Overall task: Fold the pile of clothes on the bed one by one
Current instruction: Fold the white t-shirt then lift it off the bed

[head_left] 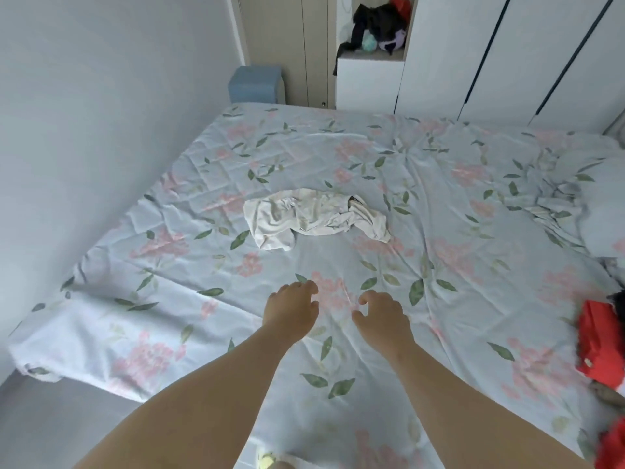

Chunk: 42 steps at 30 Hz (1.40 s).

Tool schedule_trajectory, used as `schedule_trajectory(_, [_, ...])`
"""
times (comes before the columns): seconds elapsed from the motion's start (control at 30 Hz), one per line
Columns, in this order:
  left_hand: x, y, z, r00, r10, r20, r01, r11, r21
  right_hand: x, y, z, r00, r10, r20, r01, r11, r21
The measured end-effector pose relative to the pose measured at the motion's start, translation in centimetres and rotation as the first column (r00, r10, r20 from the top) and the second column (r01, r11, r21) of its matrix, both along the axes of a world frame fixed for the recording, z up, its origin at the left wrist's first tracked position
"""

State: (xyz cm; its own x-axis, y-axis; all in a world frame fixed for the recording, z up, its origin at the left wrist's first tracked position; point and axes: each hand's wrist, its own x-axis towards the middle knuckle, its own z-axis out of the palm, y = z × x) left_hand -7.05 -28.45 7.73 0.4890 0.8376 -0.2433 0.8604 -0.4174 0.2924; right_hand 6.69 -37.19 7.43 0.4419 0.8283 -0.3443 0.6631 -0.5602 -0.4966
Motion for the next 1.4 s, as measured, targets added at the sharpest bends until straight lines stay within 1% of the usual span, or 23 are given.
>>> schedule_trajectory(0.07, [-1.5, 1.8, -0.6, 1.0, 0.012, 0.001, -0.012, 1.0, -0.023, -1.0, 1.4, -0.5, 1.0, 0.008, 0.004, -0.008, 1.0, -0.021])
schedule_trajectory(0.2, [-4.9, 7.0, -2.4, 1.0, 0.001, -0.011, -0.002, 0.998, -0.063, -3.4, 5.5, -1.9, 0.999, -0.035, -0.006, 0.035, 0.996, -0.083])
schedule_trajectory(0.37, [-7.9, 15.2, -5.9, 0.997, -0.062, -0.039, 0.055, 0.987, -0.148, -7.0, 12.6, -4.8, 0.991, -0.125, -0.049, 0.116, 0.979, -0.166])
schedule_trajectory(0.5, [-8.1, 21.2, -9.5, 0.989, -0.135, -0.068, 0.12, 0.974, -0.191, -8.3, 17.5, -7.5, 0.974, -0.217, -0.07, 0.199, 0.959, -0.199])
schedule_trajectory(0.6, [-6.3, 24.9, -12.1, 0.978, -0.197, -0.068, 0.178, 0.96, -0.216, -7.7, 19.8, -9.4, 0.958, -0.28, -0.066, 0.26, 0.942, -0.214])
schedule_trajectory(0.7, [-2.9, 28.0, -14.4, 0.962, -0.266, -0.063, 0.248, 0.946, -0.209, -5.9, 21.5, -11.6, 0.942, -0.331, -0.049, 0.311, 0.921, -0.236])
schedule_trajectory(0.87, [3.6, 32.6, -18.8, 0.96, -0.28, 0.007, 0.275, 0.937, -0.218, -3.1, 23.0, -14.4, 0.917, -0.396, -0.042, 0.374, 0.893, -0.25])
schedule_trajectory(0.97, [7.4, 34.8, -21.7, 0.96, -0.277, 0.039, 0.279, 0.94, -0.195, -1.4, 23.3, -16.4, 0.909, -0.417, -0.031, 0.396, 0.882, -0.255])
schedule_trajectory(1.0, [8.4, 35.3, -22.5, 0.95, -0.311, 0.016, 0.308, 0.933, -0.186, -1.0, 23.3, -17.0, 0.905, -0.425, -0.029, 0.404, 0.878, -0.257])
schedule_trajectory(1.03, [9.2, 35.8, -23.3, 0.929, -0.367, -0.038, 0.355, 0.918, -0.175, -0.5, 23.4, -17.6, 0.901, -0.433, -0.029, 0.411, 0.873, -0.261])
schedule_trajectory(1.1, [10.4, 36.5, -24.8, 0.854, -0.483, -0.193, 0.462, 0.875, -0.143, 0.1, 23.3, -18.5, 0.895, -0.444, -0.033, 0.421, 0.868, -0.264])
schedule_trajectory(1.17, [10.8, 37.2, -25.9, 0.773, -0.536, -0.338, 0.545, 0.835, -0.077, 0.6, 23.1, -19.0, 0.891, -0.451, -0.04, 0.427, 0.867, -0.258])
schedule_trajectory(1.2, [10.7, 37.5, -26.2, 0.754, -0.54, -0.374, 0.568, 0.822, -0.042, 0.8, 22.9, -19.2, 0.89, -0.454, -0.045, 0.429, 0.866, -0.256])
schedule_trajectory(1.23, [10.6, 37.8, -26.2, 0.758, -0.54, -0.366, 0.577, 0.816, -0.008, 0.9, 22.7, -19.2, 0.889, -0.456, -0.049, 0.43, 0.867, -0.253])
schedule_trajectory(1.27, [10.6, 38.1, -25.8, 0.785, -0.54, -0.304, 0.573, 0.819, 0.023, 1.0, 22.5, -19.1, 0.888, -0.457, -0.051, 0.431, 0.866, -0.252])
schedule_trajectory(1.3, [10.6, 38.3, -25.0, 0.828, -0.527, -0.189, 0.544, 0.838, 0.045, 1.1, 22.4, -18.8, 0.888, -0.457, -0.054, 0.431, 0.867, -0.252])
schedule_trajectory(1.33, [10.6, 38.4, -23.8, 0.875, -0.483, -0.042, 0.485, 0.873, 0.049, 1.1, 22.3, -18.4, 0.888, -0.457, -0.059, 0.43, 0.868, -0.248])
schedule_trajectory(1.4, [10.7, 38.7, -20.1, 0.922, -0.325, 0.212, 0.327, 0.945, 0.026, 1.1, 22.4, -17.0, 0.892, -0.445, -0.077, 0.419, 0.879, -0.228])
